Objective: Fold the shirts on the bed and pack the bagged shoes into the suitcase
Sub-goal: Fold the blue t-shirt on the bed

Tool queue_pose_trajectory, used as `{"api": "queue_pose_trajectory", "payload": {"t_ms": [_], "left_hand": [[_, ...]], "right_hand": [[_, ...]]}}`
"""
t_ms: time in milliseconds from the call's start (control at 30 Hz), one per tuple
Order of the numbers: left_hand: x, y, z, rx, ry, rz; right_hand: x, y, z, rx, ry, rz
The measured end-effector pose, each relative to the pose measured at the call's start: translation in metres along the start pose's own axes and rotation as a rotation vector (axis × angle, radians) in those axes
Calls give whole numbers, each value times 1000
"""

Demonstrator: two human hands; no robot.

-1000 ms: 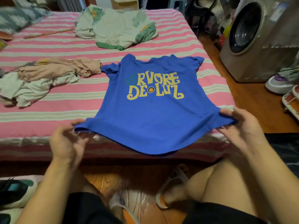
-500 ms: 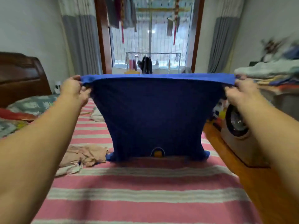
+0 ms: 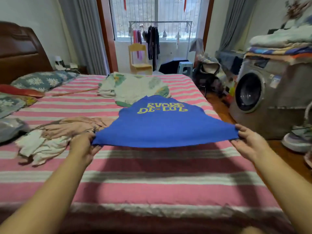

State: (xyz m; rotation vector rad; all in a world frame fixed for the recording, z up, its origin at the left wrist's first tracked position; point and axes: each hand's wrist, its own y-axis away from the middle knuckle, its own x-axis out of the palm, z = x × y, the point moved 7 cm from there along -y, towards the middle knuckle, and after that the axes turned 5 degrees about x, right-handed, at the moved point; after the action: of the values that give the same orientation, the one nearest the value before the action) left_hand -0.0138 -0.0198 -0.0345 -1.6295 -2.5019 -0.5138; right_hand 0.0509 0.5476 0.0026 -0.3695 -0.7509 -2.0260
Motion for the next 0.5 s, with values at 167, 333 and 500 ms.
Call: {"api": "queue_pose_trajectory", "payload": {"t_ms": [167,333,500], "left_hand": [[-80,12,145,-199,-362,-169],[-96,11,181,-164,-530,-134],[-76,42,124,14,-731,-161]], "right_hand": [[-98,0,-100,170,466,-282],[-124,-7,-117,83,698,-345],[-144,-24,-92,-6,930,-484]]}}
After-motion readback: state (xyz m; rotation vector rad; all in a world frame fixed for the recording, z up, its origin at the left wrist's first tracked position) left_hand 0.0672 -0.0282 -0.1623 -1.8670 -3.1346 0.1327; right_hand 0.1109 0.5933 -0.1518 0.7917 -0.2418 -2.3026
